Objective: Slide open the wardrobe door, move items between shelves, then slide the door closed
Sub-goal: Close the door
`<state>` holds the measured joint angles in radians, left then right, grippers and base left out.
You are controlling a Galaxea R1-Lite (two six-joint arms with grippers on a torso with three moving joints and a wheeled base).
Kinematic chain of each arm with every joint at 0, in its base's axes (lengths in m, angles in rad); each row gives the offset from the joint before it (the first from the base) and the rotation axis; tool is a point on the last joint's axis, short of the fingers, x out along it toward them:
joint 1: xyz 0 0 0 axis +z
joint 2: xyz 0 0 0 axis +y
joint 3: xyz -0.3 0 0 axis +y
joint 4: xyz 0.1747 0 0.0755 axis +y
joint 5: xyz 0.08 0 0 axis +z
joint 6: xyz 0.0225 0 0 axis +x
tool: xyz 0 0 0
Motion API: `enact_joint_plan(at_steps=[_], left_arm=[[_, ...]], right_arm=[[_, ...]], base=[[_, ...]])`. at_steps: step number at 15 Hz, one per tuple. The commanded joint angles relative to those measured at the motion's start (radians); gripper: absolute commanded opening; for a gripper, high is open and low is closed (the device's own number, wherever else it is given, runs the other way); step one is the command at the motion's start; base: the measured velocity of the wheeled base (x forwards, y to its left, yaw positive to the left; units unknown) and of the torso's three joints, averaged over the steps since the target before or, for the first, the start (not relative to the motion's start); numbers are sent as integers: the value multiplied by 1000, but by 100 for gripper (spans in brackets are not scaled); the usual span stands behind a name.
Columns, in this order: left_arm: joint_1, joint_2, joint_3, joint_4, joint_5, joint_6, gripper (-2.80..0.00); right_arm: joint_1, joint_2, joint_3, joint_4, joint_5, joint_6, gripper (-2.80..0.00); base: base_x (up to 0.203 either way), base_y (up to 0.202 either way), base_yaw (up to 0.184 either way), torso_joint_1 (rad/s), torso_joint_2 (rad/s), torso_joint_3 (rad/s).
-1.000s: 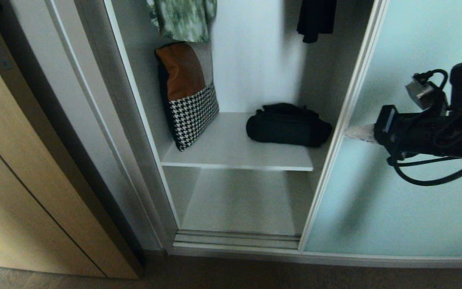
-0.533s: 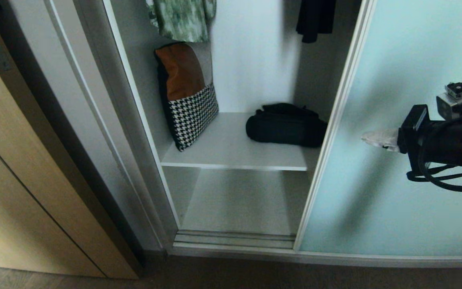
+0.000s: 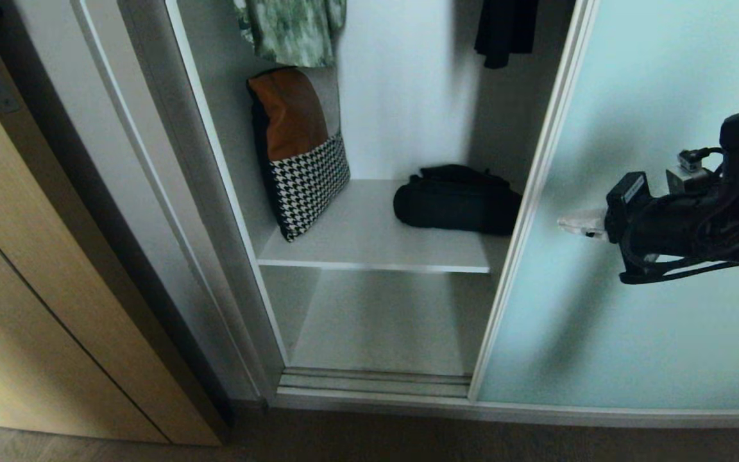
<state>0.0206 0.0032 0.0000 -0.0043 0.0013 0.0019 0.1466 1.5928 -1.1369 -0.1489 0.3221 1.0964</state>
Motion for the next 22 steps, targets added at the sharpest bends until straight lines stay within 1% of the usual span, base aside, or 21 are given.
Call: enact_joint_plan(at_steps=[1, 2, 3, 11, 14, 18, 22], left_arm=[[2, 1, 0, 0, 0, 0, -280], [1, 1, 0, 0, 0, 0, -280], [1, 1, 0, 0, 0, 0, -280], [1, 1, 0, 0, 0, 1, -280], [1, 1, 0, 0, 0, 0, -280], [1, 1, 0, 0, 0, 0, -280], [1, 1, 0, 0, 0, 1, -280]], right_arm=[[16, 64, -45, -1, -56, 31, -280], [27, 84, -59, -1, -109, 37, -280], [29, 99, -67, 0, -138, 41, -280], [16, 179, -142, -7, -152, 38, -280], [-14, 211, -167, -10, -150, 39, -280], [-21, 243, -201, -14, -152, 33, -280], [-13, 266, -203, -34, -152, 31, -280]], base=[[0, 0, 0, 0, 0, 0], [0, 0, 0, 0, 0, 0], [0, 0, 0, 0, 0, 0], [0, 0, 0, 0, 0, 0], [0, 0, 0, 0, 0, 0], [0, 0, 0, 0, 0, 0], [0, 0, 0, 0, 0, 0]])
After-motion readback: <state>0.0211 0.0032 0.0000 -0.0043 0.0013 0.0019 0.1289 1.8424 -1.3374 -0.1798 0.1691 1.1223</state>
